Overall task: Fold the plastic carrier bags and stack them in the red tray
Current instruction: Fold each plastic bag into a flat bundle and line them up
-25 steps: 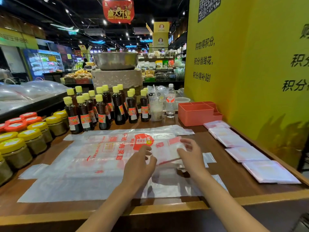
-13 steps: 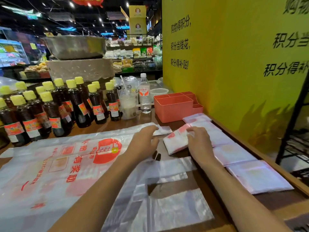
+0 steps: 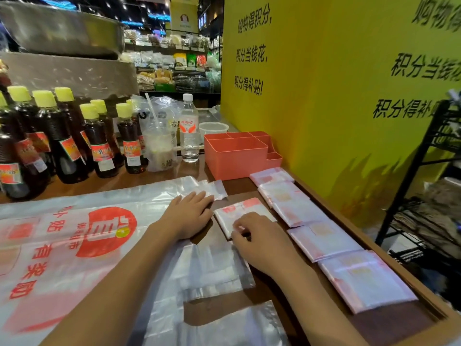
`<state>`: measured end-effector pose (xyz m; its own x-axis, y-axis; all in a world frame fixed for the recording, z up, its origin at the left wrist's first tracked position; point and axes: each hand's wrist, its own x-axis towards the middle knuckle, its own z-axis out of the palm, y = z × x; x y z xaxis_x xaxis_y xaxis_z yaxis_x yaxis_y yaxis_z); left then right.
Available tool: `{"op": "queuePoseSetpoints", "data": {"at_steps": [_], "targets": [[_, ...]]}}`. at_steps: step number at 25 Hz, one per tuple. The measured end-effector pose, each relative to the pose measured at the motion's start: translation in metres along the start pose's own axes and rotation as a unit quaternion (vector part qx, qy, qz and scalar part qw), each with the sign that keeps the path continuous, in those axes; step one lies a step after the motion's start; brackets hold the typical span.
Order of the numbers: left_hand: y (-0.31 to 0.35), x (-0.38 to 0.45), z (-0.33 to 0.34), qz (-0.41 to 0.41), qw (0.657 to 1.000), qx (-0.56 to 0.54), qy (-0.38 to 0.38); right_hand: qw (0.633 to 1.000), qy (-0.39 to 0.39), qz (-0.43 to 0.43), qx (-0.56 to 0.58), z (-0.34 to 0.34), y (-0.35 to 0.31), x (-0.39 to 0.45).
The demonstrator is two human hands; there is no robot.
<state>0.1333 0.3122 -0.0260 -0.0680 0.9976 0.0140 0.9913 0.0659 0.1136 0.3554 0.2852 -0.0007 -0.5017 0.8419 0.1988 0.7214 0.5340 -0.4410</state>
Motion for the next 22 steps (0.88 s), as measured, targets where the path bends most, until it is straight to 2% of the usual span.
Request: {"op": "queuePoseSetpoints", "data": {"at_steps": [2, 5, 9, 15, 22], "targets": [[-0.005, -0.003, -0.002, -0.002, 1.0, -0.001, -0.011, 1.0, -0.031, -0.005, 0.001, 0.002, 0.004, 0.0], [-0.012, -0.008, -0.01, 0.004, 1.0, 0.006, -0.01, 0.998, -0.038, -0.026, -0.037, 0.007, 0.007, 0.011], [-0.032, -0.017, -0.006, -0.005, 1.0, 0.004, 0.01, 0.993, -0.049, -0.035, -0.104, 0.015, 0.006, 0.041], [-0.044, -0.016, 0.007, -0.017, 0.999, -0.006, 0.033, 0.985, -0.096, -0.026, -0.141, 0.023, -0.002, 0.09], [-0.045, -0.022, 0.01, 0.002, 0.998, -0.026, 0.064, 0.992, -0.083, 0.007, -0.095, 0.023, 0.001, 0.112]]}}
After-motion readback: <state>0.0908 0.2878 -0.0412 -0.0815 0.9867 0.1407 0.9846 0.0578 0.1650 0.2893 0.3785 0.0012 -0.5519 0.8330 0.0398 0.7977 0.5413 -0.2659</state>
